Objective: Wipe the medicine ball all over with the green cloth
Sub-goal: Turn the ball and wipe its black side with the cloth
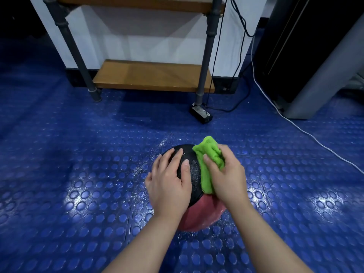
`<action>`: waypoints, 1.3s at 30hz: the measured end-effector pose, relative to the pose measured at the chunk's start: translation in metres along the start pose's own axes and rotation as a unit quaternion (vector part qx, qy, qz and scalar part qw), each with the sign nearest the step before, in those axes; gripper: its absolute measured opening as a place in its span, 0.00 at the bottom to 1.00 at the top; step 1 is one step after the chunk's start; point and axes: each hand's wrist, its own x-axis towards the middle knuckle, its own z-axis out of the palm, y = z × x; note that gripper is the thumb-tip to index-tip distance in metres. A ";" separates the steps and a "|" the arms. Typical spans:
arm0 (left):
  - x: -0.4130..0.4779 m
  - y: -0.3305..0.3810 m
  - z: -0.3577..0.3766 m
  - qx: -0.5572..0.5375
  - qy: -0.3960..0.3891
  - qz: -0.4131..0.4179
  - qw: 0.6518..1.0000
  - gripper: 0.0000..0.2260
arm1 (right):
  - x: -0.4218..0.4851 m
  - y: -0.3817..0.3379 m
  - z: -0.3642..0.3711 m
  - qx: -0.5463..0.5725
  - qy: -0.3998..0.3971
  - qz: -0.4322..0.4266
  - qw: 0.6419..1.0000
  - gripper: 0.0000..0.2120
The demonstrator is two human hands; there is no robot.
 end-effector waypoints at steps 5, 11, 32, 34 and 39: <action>0.001 0.000 0.000 0.008 -0.017 0.014 1.000 0.26 | -0.002 0.006 0.008 -0.069 -0.026 -0.052 0.996 0.17; 0.006 0.000 0.002 0.019 -0.021 -0.010 1.000 0.27 | 0.030 -0.003 0.012 -0.087 -0.064 0.061 0.992 0.14; 0.000 0.001 0.000 -0.006 -0.009 0.024 1.000 0.25 | -0.009 -0.006 0.028 -0.212 -0.037 -0.024 0.976 0.21; 0.002 0.001 0.001 0.000 -0.007 0.018 1.000 0.25 | -0.001 -0.012 0.028 -0.199 -0.016 -0.009 0.980 0.15; 0.002 0.005 0.003 -0.001 -0.010 0.012 1.000 0.25 | 0.025 -0.016 0.029 -0.204 -0.006 0.059 0.977 0.11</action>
